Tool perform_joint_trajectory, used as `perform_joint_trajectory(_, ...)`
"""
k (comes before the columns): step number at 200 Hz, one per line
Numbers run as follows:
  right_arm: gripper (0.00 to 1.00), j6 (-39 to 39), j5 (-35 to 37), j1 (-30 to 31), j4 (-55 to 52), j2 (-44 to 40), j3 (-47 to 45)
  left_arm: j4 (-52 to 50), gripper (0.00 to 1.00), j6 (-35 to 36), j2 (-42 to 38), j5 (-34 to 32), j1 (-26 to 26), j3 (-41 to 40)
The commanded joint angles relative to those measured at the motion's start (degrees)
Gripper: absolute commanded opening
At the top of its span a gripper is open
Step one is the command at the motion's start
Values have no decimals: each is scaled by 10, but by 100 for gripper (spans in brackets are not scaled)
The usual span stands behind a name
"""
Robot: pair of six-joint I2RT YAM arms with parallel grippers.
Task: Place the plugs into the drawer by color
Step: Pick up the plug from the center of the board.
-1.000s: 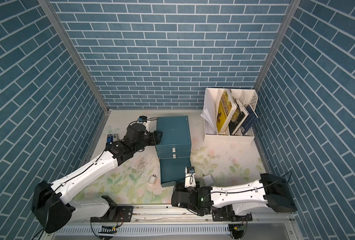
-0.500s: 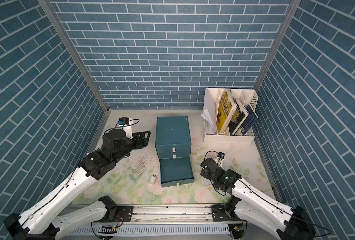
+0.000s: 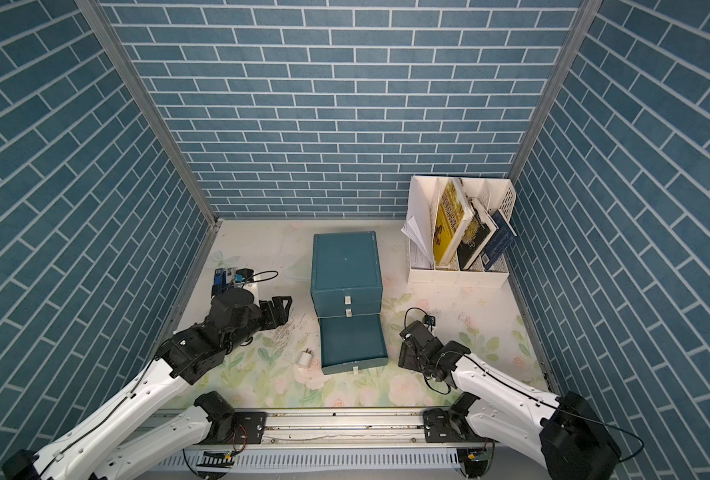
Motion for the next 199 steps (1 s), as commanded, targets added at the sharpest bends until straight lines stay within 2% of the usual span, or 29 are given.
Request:
perform_joint_trajectory(1,80,3,-7,20,-23,-4,-2,8,79,-22,-5,18,0,-32)
perform_joint_trajectory(34,78,20,3,45,-31,10,1,21,78,-37,-3,29,0,-73)
perform_joint_trajectory(53,71,26,8,56,-28,29,0,25,78,-42,-3,31,0,-85)
perform_joint_trajectory(87,46,30,22,58,-35,39,14,35,78,-42,3,32,0,-79)
perform_joint_trajectory(116,15,28,65,64,-81,14,54,42,77,-36,16,35,0,-65)
perform_joint_trajectory(137,0,18,100,87,-94,-15,101,47,77,-32,19,28,0,-53)
perform_joint_trajectory(164,0,-7,139,148,-59,-8,163,58,77,-30,22,31,-1,-44)
perform_joint_trajectory(199,0,-24,177,215,-21,85,239,58,75,-33,33,32,0,-47)
